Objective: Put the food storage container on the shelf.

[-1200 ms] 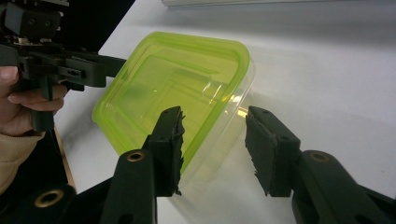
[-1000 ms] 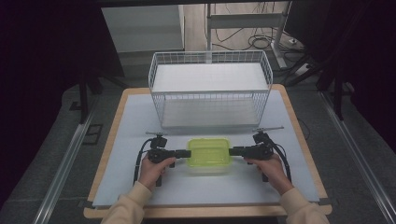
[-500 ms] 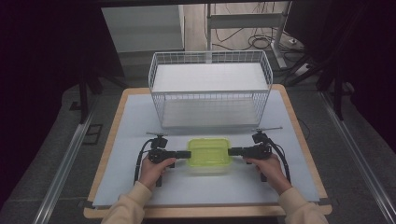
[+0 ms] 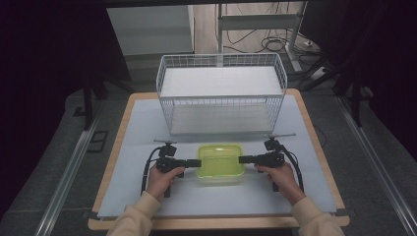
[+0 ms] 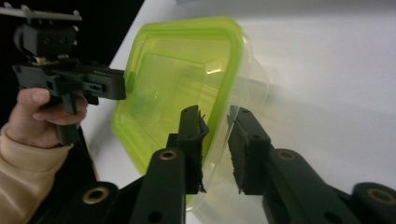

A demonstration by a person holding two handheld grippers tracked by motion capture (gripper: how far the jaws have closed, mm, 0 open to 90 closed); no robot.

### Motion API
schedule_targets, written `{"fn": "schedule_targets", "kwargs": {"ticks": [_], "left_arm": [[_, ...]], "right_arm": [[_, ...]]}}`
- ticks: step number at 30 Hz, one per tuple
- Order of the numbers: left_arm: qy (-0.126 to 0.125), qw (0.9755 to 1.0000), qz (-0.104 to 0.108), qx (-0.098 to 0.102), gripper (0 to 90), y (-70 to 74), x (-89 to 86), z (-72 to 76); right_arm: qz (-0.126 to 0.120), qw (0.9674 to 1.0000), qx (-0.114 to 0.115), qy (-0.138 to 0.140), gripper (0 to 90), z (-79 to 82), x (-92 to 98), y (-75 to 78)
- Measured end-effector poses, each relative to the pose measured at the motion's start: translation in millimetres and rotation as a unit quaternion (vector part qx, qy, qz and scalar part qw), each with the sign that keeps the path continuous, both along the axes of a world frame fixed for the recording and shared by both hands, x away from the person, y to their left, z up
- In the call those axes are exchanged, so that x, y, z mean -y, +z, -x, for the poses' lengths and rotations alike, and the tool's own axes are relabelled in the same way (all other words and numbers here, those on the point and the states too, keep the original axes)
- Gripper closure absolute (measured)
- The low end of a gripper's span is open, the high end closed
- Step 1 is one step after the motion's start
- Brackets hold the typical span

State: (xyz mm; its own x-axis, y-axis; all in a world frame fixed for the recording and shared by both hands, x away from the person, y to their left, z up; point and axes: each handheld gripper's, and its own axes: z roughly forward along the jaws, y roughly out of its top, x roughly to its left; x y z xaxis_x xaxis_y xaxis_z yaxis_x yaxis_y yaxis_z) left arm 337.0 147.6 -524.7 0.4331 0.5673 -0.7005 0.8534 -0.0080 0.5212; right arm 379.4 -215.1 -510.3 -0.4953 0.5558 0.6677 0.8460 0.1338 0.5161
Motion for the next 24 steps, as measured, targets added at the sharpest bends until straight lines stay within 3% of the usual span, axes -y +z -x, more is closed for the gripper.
{"fn": "schedule_targets", "kwargs": {"ticks": [6,11,24], "left_arm": [[0.001,1.0,0.001,0.003,80.5,2.9,0.3,3.4],[0.005,1.0,0.0,0.007,81.3,5.3,-1.0,5.2],[0.007,0.9996,0.007,0.025,81.4,13.3,-3.6,10.4]], "right_arm": [[-0.007,1.0,0.002,-0.001,81.5,1.5,1.4,4.2],[-0.001,1.0,0.006,0.002,81.6,2.6,-0.4,5.7],[-0.013,0.9997,0.022,0.005,81.7,6.4,-1.2,15.4]]}}
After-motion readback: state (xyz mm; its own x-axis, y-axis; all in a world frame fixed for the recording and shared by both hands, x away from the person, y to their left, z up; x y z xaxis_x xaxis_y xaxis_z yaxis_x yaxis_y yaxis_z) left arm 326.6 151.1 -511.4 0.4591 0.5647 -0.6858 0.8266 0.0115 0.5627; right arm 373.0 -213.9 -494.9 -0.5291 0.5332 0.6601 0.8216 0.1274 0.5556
